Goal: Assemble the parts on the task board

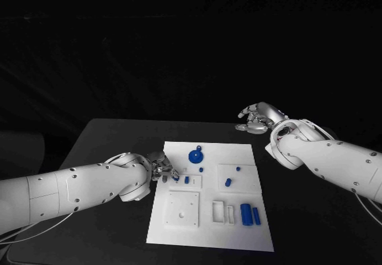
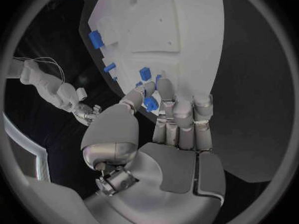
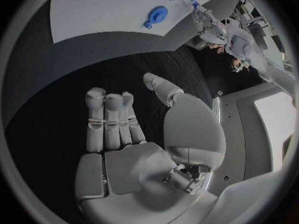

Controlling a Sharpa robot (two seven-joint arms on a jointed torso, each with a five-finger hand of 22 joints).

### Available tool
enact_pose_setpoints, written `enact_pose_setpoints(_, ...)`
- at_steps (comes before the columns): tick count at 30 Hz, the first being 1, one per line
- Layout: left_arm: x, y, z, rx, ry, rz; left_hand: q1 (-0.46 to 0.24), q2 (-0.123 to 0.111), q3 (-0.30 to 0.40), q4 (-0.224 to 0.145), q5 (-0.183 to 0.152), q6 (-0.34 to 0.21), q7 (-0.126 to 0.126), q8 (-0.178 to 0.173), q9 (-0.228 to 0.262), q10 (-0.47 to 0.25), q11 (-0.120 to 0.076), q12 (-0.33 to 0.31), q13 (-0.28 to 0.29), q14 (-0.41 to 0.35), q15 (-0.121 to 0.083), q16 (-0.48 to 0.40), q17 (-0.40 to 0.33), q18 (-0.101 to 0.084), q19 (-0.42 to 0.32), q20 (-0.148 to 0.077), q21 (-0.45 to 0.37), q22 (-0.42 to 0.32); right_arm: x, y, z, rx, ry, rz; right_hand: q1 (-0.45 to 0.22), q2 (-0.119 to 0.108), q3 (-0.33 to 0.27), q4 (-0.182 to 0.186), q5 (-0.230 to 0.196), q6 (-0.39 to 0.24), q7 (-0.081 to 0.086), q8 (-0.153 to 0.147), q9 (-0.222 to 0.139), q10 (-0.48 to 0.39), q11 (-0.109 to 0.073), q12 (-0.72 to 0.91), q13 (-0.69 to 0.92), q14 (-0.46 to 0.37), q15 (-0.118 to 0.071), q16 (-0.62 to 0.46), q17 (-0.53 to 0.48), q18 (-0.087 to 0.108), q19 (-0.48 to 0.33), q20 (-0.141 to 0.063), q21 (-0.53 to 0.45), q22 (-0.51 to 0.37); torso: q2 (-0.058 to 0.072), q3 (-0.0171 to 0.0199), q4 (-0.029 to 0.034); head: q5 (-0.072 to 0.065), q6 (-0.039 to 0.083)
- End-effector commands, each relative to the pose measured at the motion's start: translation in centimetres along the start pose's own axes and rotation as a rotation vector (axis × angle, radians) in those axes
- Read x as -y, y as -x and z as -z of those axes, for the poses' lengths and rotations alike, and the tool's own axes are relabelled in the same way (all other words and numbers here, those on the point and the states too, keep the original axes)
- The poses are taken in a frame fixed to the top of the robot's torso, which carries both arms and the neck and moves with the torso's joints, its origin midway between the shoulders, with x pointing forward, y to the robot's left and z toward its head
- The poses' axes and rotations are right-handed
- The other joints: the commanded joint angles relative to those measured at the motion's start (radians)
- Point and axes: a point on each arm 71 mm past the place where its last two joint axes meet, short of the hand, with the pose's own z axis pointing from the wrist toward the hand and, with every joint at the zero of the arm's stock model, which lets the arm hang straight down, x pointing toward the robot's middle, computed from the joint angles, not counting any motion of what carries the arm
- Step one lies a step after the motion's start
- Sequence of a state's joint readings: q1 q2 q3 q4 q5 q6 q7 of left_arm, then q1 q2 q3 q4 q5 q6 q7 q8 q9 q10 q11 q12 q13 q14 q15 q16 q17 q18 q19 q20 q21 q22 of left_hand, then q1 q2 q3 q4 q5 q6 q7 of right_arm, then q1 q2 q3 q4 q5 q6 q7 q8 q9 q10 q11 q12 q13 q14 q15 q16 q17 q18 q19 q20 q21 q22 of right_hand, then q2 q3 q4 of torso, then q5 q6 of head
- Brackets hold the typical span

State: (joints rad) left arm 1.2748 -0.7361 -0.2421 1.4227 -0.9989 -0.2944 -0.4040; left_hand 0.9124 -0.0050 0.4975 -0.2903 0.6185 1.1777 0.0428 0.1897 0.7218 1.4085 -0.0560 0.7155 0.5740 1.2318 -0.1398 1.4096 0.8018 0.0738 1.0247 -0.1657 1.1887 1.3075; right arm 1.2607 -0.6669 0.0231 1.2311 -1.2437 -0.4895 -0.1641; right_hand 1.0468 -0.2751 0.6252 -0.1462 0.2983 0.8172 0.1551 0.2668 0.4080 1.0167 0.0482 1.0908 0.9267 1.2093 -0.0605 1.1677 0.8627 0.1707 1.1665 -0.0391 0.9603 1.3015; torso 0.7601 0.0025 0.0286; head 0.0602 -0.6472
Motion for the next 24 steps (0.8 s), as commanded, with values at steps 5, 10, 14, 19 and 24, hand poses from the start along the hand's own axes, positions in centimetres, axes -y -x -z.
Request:
enact_pose_setpoints(5, -0.15, -0.06, -0.19, -0.004, 0.003, -0.025, 0.01, 0.003, 0.004, 0.005, 0.0, 0.053, -0.03, 0.084, 0.064, 0.032, -0.037, 0.004, 0.003, 0.05, -0.06, 0.005, 0.001, 0.043, 0.003, -0.1, 0.005, 0.007, -0.11, -0.08, 0.01, -0.01, 0.008, 0.004, -0.003, 0.001, -0.006, -0.003, 0.004, 0.0, 0.008, 0.001, 0.001, -0.004, 0.0, 0.007, -0.001, 0.003, -0.001, 0.003, -0.002, 0.091, 0.008, -0.002, -0.005, 0.002, 0.0, 0.0, 0.0003, -0.001, -0.001)
enact_pose_setpoints(10, -0.24, -0.29, -0.27, -0.015, 0.007, -0.029, 0.01, 0.004, 0.004, 0.005, 0.0, 0.054, -0.03, 0.084, 0.064, 0.032, -0.038, 0.006, 0.003, 0.05, -0.06, 0.005, 0.001, 0.043, 0.003, -0.1, 0.005, 0.007, -0.11, -0.09, 0.01, -0.011, 0.009, 0.004, -0.003, 0.001, -0.006, -0.002, 0.004, -0.001, 0.008, 0.001, 0.002, -0.005, 0.001, 0.007, -0.002, 0.003, -0.001, 0.003, -0.002, 0.091, 0.008, -0.002, -0.005, 0.002, 0.0, 0.0001, 0.0001, -0.001, -0.002)
enact_pose_setpoints(14, -0.26, -0.52, -0.26, -0.032, 0.01, -0.035, 0.009, 0.004, 0.004, 0.005, 0.0, 0.054, -0.03, 0.084, 0.064, 0.031, -0.038, 0.006, 0.004, 0.05, -0.06, 0.006, 0.002, 0.043, 0.003, -0.1, 0.005, 0.007, -0.11, -0.09, 0.01, -0.012, 0.008, 0.004, -0.003, 0.001, -0.006, -0.002, 0.004, -0.001, 0.008, 0.001, 0.002, -0.005, 0.001, 0.008, -0.002, 0.003, -0.001, 0.003, -0.002, 0.091, 0.008, -0.002, -0.005, 0.002, 0.0, -0.0005, 0.0004, -0.002, -0.004)
enact_pose_setpoints(19, -0.22, -0.64, -0.25, -0.041, 0.01, -0.038, 0.008, 0.004, 0.004, 0.006, -0.001, 0.054, -0.03, 0.084, 0.064, 0.031, -0.037, 0.007, 0.004, 0.05, -0.06, 0.006, 0.002, 0.043, 0.003, -0.1, 0.005, 0.007, -0.11, -0.1, 0.01, -0.012, 0.008, 0.004, -0.003, 0.001, -0.006, -0.002, 0.004, -0.001, 0.008, 0.001, 0.002, -0.005, 0.001, 0.008, -0.002, 0.003, -0.001, 0.003, -0.002, 0.091, 0.008, -0.002, -0.005, 0.002, 0.0, 0.0001, 0.0001, -0.002, -0.005)
enact_pose_setpoints(24, -0.25, -0.65, -0.36, -0.042, 0.013, -0.04, 0.007, 0.004, 0.004, 0.006, -0.001, 0.054, -0.03, 0.084, 0.064, 0.031, -0.037, 0.008, 0.005, 0.05, -0.06, 0.006, 0.002, 0.043, 0.003, -0.1, 0.005, 0.007, -0.15, -0.12, 0.0, -0.012, 0.009, 0.004, -0.003, 0.001, -0.006, -0.002, 0.004, -0.001, 0.008, 0.001, 0.002, -0.005, 0.001, 0.008, -0.003, 0.003, -0.001, 0.003, -0.002, 0.091, 0.008, -0.002, -0.006, 0.002, 0.0, 0.0004, 0.0002, -0.002, -0.004)
